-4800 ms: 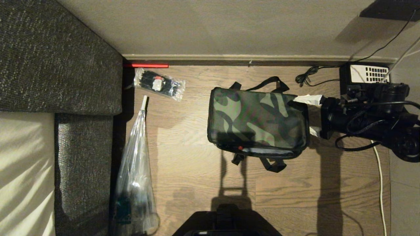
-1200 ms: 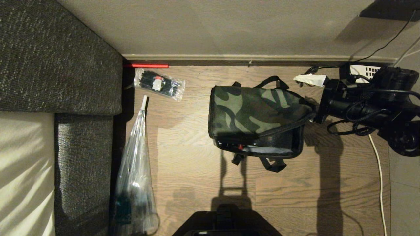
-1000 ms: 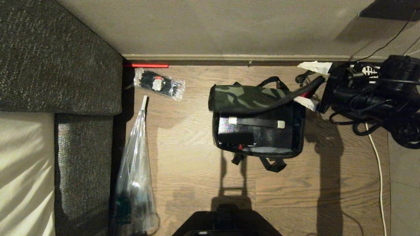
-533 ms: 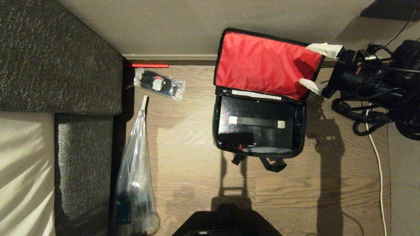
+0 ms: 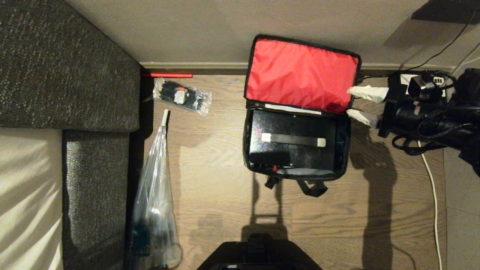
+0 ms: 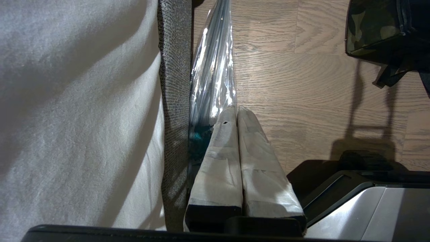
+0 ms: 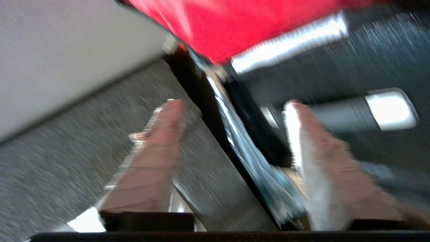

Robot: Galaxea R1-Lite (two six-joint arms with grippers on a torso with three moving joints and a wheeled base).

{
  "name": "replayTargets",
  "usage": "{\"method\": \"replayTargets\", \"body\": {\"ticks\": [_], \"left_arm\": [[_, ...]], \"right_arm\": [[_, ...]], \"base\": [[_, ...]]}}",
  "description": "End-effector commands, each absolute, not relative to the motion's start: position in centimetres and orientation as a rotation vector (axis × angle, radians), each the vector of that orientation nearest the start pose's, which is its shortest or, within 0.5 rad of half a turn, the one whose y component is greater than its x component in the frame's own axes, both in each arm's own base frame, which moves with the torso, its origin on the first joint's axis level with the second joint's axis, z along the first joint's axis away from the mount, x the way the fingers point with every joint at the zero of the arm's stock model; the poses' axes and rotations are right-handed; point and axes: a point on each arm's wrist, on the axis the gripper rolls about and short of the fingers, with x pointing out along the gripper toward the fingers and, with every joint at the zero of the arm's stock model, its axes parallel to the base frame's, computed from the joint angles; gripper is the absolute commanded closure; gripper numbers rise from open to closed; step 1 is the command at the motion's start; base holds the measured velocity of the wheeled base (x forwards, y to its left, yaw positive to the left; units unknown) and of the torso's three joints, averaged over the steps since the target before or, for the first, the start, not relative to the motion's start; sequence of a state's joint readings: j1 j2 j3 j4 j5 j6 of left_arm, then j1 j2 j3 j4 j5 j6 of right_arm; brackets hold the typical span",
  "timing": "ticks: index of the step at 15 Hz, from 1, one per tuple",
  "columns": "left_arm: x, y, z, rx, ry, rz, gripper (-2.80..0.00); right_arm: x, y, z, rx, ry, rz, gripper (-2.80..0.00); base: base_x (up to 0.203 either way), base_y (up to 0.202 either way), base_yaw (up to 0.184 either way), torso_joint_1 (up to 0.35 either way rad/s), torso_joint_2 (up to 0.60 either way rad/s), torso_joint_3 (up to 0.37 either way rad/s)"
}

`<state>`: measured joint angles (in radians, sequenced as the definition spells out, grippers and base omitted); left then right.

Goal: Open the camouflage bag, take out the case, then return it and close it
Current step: Grip the handle

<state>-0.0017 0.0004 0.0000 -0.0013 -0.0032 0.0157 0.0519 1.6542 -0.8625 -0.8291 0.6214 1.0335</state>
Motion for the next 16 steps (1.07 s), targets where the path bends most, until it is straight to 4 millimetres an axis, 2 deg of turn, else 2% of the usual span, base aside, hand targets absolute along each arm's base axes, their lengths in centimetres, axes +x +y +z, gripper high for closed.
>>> {"method": "replayTargets", "body": {"ticks": [1,4,6,8,11,13,16], "left_arm": [[-2.3,0.0,7.6,0.015,-0.002,-0.005,0.00],[-2.3,0.0,7.6,0.016,-0.002,-0.005,0.00],[-2.3,0.0,7.6,0.015,-0.002,-0.005,0.00],[-2.3,0.0,7.6,0.015,-0.002,-0.005,0.00],[-2.3,0.0,7.6,0.015,-0.002,-0.005,0.00],[-2.3,0.0,7.6,0.015,-0.002,-0.005,0.00],[-2.3,0.0,7.6,0.015,-0.002,-0.005,0.00]], "right_arm": [[25.9,2.7,23.7,0.868,0.322,0.626,0.00],[21.4,2.3,21.3,0.615,0.387,0.530,0.00],[18.4,1.7,19.8,0.460,0.401,0.335,0.00],[14.7,1.4,19.5,0.372,0.373,0.276,0.00],[8.0,0.8,19.2,0.215,0.311,0.217,0.00],[4.1,0.3,17.2,0.104,0.275,0.138,0.00],[0.5,0.2,12.8,-0.013,0.246,0.076,0.00]], "base": [[0.000,0.000,0.000,0.000,0.00,0.000],[0.000,0.000,0.000,0.000,0.00,0.000],[0.000,0.000,0.000,0.000,0.00,0.000],[0.000,0.000,0.000,0.000,0.00,0.000],[0.000,0.000,0.000,0.000,0.00,0.000],[0.000,0.000,0.000,0.000,0.00,0.000],[0.000,0.000,0.000,0.000,0.00,0.000]]}}
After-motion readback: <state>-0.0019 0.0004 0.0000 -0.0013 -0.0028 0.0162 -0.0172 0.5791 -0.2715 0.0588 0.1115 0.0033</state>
